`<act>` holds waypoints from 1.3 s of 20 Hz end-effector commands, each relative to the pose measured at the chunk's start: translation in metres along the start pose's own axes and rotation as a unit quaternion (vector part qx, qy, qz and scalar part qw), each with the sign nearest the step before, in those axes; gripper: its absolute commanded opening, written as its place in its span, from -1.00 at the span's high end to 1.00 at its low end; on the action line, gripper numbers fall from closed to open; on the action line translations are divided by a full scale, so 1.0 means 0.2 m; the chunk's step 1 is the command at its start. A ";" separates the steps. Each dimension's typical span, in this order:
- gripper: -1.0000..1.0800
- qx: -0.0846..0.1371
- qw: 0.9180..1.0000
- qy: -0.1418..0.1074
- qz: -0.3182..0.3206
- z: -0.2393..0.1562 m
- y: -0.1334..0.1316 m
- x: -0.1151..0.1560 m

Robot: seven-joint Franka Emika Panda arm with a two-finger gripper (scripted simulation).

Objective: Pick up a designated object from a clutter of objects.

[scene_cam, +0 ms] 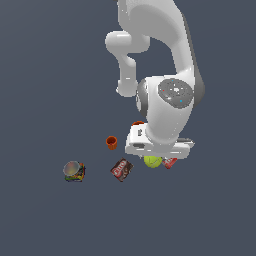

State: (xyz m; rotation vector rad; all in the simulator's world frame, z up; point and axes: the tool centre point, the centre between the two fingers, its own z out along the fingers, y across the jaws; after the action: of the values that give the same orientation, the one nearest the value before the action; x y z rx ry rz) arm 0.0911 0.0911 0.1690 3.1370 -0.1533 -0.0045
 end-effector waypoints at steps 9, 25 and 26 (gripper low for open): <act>1.00 0.000 1.000 0.001 0.000 -0.50 -0.11 -0.28; 1.00 0.000 1.000 0.002 0.000 -1.21 -0.28 -0.67; 1.00 0.000 1.000 0.002 0.000 -1.24 -0.29 -0.68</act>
State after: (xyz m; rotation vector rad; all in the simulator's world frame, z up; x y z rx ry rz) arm -0.0339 0.1589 0.4074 3.1364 -0.1520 -0.0002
